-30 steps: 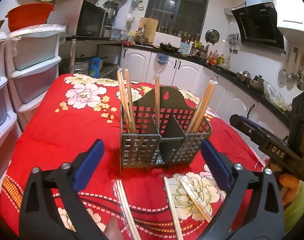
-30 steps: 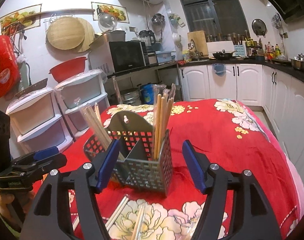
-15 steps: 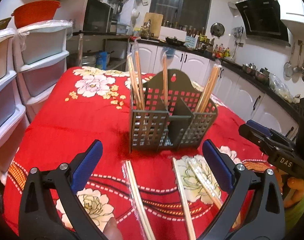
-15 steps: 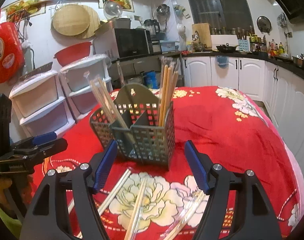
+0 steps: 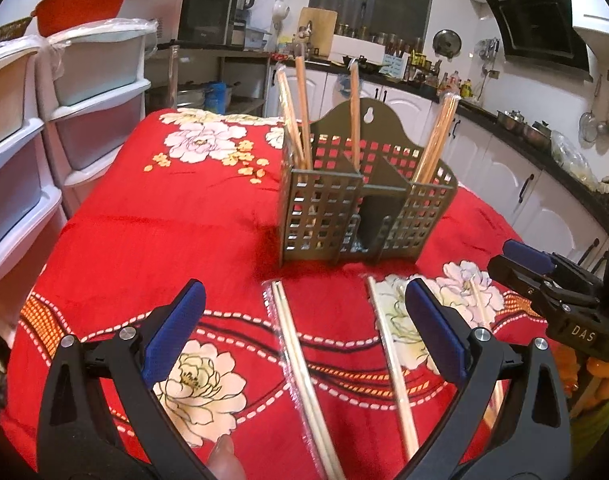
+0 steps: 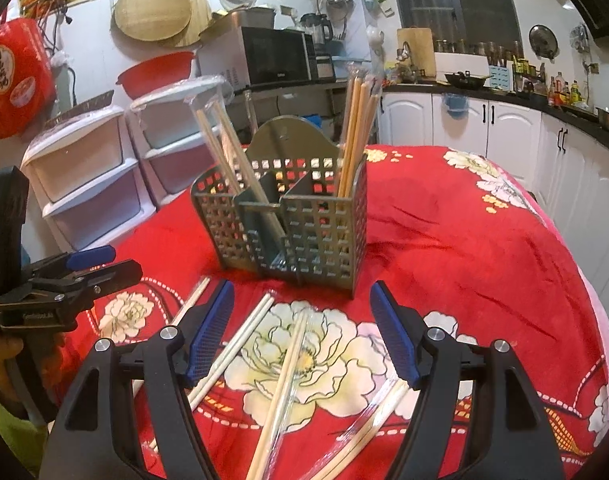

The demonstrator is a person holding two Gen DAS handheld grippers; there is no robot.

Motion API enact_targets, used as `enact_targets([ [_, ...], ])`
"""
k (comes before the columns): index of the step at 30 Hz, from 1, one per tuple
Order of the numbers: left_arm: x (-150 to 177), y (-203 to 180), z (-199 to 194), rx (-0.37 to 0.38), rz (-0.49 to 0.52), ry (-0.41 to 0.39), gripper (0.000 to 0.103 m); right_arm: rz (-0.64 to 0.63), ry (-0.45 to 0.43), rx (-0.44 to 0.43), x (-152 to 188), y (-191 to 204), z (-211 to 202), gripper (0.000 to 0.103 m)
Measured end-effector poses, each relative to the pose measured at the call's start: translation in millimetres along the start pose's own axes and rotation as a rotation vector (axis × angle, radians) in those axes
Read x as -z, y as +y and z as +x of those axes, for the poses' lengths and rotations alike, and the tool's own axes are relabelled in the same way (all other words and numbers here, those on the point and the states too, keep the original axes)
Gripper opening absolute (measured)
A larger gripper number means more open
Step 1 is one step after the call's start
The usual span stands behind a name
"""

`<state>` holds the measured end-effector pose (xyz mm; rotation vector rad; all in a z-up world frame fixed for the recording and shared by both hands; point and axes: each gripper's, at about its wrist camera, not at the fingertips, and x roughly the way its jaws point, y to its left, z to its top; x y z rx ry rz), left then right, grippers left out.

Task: Organize utensils
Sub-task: 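Move both open grippers back to the wrapped chopsticks on the table, then close the right gripper on a chopstick pair while the left gripper grasps another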

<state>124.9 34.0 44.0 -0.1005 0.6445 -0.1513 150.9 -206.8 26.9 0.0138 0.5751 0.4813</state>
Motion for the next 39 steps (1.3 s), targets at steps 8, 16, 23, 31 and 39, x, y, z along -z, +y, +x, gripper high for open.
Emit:
enact_targets([
  [8, 15.8, 9.5, 12.0, -0.016, 0.012, 0.058, 0.091, -0.033, 0.062, -0.005, 9.6, 8.2, 13.2, 0.068],
  [16, 25.4, 23.3, 30.7, -0.002, 0.005, 0.154, 0.089, -0.069, 0.18, 0.036, 17.3, 11.5, 42.7, 0.068],
  [23, 25.5, 29.5, 56.1, 0.067, -0.058, 0.266, 0.064, -0.097, 0.288, 0.078, 20.9, 9.8, 78.7, 0.066],
  [31, 10.7, 26.8, 87.9, 0.082, -0.094, 0.33, 0.047, -0.107, 0.372, 0.093, 18.4, 10.8, 113.0, 0.058],
  [39, -0.6, 25.0, 109.1, 0.032, -0.092, 0.34, 0.036, -0.129, 0.38, 0.101, 16.6, 13.1, 130.1, 0.03],
])
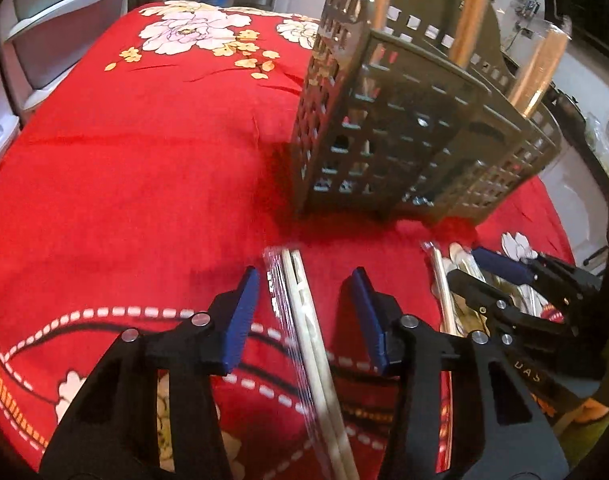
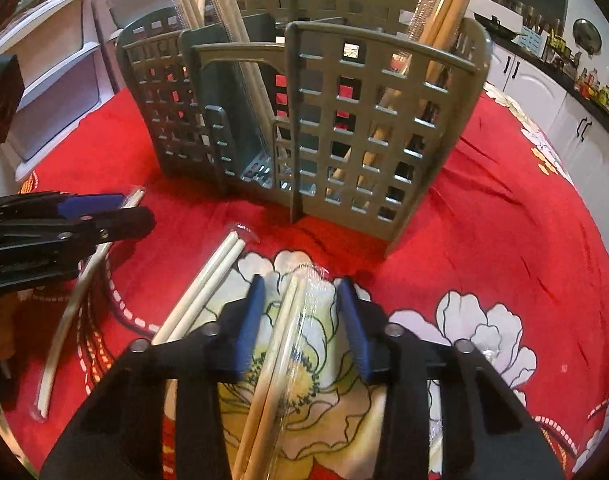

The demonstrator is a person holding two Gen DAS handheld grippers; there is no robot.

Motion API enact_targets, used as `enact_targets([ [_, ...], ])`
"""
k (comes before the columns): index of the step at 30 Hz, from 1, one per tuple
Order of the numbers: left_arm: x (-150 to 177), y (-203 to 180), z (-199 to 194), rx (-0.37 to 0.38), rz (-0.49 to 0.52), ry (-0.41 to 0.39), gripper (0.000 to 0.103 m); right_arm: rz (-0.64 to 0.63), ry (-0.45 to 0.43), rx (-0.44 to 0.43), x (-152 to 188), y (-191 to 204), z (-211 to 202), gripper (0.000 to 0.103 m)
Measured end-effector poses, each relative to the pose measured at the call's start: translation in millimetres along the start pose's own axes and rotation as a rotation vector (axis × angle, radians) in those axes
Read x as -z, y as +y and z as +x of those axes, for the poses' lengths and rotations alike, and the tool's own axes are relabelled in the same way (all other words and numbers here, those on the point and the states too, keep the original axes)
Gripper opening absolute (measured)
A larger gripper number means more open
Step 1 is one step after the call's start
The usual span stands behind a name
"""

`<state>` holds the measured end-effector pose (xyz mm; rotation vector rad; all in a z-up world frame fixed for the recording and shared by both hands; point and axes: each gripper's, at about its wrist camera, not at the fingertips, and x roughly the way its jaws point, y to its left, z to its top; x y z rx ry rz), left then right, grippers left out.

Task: Organize utensils
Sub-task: 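Close the right gripper on a chopstick pair while the left gripper grasps another, then lift both chopstick pairs and carry them above the mesh caddy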

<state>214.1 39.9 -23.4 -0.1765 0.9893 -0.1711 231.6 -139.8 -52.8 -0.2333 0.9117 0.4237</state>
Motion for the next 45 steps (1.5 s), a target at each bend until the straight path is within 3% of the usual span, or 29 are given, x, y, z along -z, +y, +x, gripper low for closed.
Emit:
enact_targets([
  [5, -7.2, 4.0, 4.2, -0.027, -0.008, -0.024, 0.014, -0.006, 0.0, -0.02, -3.3, 0.4, 0.1, 0.01],
  [12, -9.7, 4.2, 4.6, -0.014, 0.005, -0.039, 0.006, 0.075, -0.024, -0.103, -6.9, -16.2, -12.5, 0.007],
  [17, -8.2, 2.4, -13.6, 0.044, -0.01, -0.074, 0.005, 0.097, -0.075, -0.171, -11.6, -21.5, -34.2, 0.007],
  [28, -13.4, -10.1, -81.1, 0.101, 0.012, -0.214, 0.004, 0.047, -0.242, -0.218, -21.8, -7.9, -96.7, 0.006],
  [35, -19.8, -14.3, -115.7, 0.085, 0.051, -0.29, 0.004, 0.02, -0.35, -0.233, -26.8, 2.4, -135.5, 0.006],
  [45, -24.9, -10.5, -146.2, 0.075, 0.059, -0.356, 0.004, 0.014, -0.42, -0.239, -34.5, 10.9, -160.3, 0.006],
])
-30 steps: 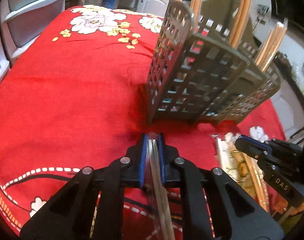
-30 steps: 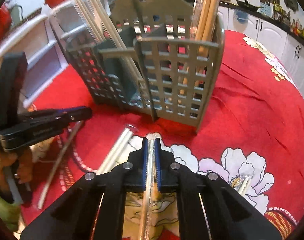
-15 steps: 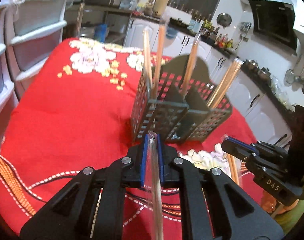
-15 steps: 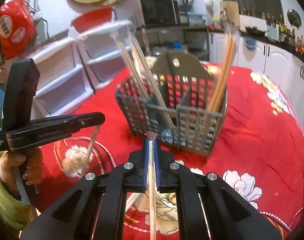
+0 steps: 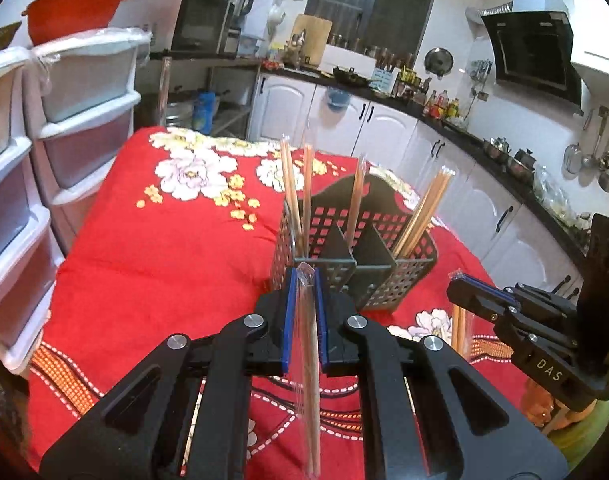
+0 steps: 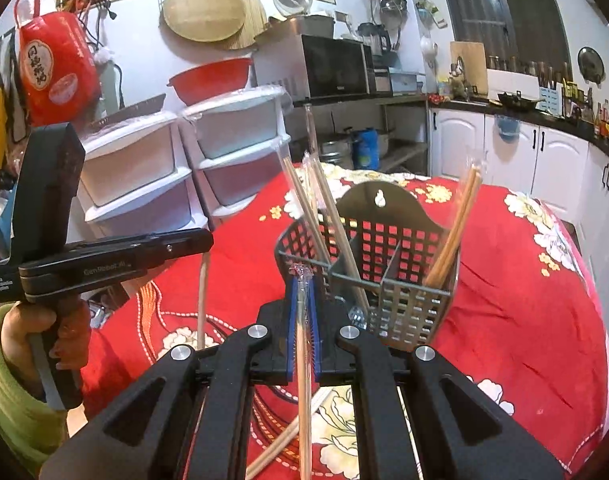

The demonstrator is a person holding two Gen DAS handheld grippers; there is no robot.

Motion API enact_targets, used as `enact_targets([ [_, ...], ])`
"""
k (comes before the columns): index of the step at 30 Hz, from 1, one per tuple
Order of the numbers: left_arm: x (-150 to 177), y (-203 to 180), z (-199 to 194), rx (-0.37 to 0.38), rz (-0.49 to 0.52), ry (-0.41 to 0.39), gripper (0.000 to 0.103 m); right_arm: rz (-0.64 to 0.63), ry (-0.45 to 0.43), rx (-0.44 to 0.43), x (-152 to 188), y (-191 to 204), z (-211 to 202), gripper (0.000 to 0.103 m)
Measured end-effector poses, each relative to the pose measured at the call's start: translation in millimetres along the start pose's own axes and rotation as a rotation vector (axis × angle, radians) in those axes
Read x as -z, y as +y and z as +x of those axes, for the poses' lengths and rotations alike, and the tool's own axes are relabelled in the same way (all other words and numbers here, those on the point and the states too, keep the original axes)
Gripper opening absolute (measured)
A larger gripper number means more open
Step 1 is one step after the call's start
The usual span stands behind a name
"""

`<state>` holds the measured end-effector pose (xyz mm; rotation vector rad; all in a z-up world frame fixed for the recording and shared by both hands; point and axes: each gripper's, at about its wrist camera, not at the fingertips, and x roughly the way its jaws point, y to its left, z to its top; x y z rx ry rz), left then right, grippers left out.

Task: Organize utensils
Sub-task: 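Lift both chopstick pairs and carry them above the mesh caddy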

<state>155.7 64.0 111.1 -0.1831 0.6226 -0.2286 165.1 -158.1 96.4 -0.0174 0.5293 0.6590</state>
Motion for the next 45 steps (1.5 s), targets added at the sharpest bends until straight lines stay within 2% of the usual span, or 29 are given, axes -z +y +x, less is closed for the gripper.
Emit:
enact_targets([
  [9, -20.8, -3.0, -21.1, 0.001, 0.005, -0.074, 0.004, -0.02, -0.083, 0.003, -19.8, 7.4, -20.2, 0.006],
  [21, -45.0, -14.1, -36.4, 0.024, 0.019, -0.128, 0.002, -0.037, -0.189, 0.029, -44.8, 6.6, -43.0, 0.006],
  [38, -89.7, -46.3, -51.7, 0.057, 0.07, -0.232, 0.001, -0.03, -0.309, 0.086, -82.0, -14.8, -68.9, 0.006],
  [45, -110.7, -64.0, -50.8, 0.04, 0.099, -0.29, 0.001, -0.035, -0.35, 0.102, -99.9, -25.9, -75.1, 0.006],
])
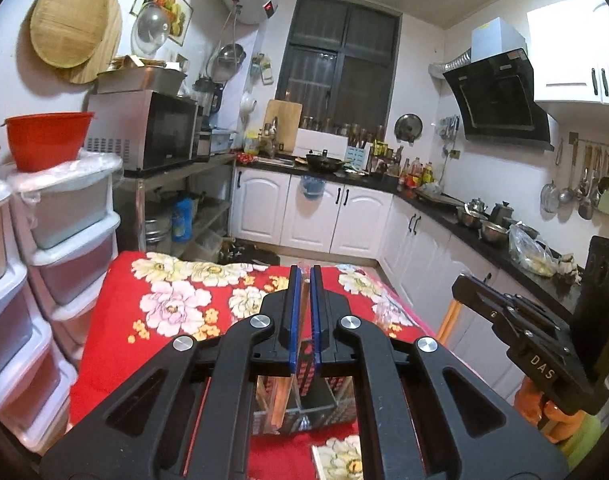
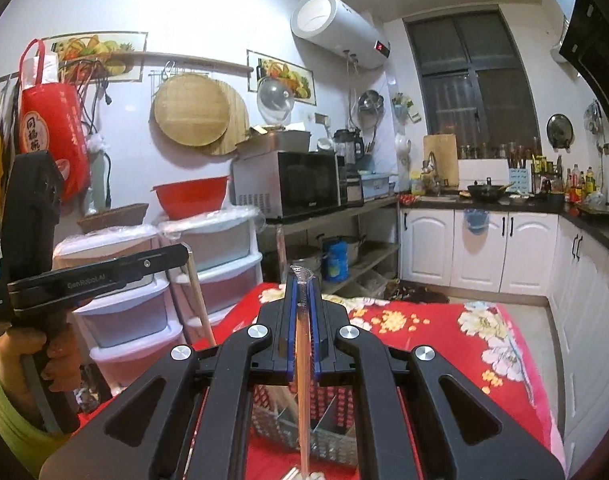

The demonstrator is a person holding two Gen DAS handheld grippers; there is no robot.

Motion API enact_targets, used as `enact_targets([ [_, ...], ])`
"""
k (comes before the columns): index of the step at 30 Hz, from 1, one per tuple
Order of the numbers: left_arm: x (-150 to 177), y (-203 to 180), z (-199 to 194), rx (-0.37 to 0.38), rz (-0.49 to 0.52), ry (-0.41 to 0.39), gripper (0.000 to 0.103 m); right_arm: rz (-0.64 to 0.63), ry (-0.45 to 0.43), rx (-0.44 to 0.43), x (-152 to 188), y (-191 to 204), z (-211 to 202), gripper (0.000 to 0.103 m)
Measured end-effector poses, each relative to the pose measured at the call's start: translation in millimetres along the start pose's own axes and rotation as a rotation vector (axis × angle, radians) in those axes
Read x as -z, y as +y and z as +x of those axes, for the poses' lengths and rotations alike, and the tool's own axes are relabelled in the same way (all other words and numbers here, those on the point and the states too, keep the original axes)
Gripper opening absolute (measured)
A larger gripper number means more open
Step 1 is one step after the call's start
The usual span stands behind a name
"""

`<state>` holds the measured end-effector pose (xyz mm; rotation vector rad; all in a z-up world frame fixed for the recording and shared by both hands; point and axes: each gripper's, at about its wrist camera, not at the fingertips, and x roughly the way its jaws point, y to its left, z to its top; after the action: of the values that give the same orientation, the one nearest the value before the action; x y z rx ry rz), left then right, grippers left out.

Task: Organize utensils
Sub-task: 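Lift both chopstick pairs and carry them above the mesh caddy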

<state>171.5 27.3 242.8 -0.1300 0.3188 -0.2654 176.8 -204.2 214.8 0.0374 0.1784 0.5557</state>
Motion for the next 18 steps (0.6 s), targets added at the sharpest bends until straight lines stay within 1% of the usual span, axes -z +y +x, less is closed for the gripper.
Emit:
enact_targets([
  [5, -8.5, -3.8, 9.6, -0.01, 0.006, -0.021, 0.001, -0.005, -0.035, 0.004, -12.9, -4.2, 3.2, 0.006],
  [9, -12.3, -5.5, 17.0, 0.002, -0.002, -0.034, 0.001, -0.004, -0.064, 0.001, -21.5, -6.8, 7.6, 0.006],
  [12, -12.3, -6.7, 19.7, 0.001, 0.002, -0.059, 0.001, -0.006, -0.08, 0.0, -25.7, -8.9, 11.8, 0.006],
  [18, -8.5, -1.2, 31.8, -0.006, -0.018, -0.048, 0.001, -0.014, -0.093, 0.012, -28.5, -10.8, 24.1, 0.006],
])
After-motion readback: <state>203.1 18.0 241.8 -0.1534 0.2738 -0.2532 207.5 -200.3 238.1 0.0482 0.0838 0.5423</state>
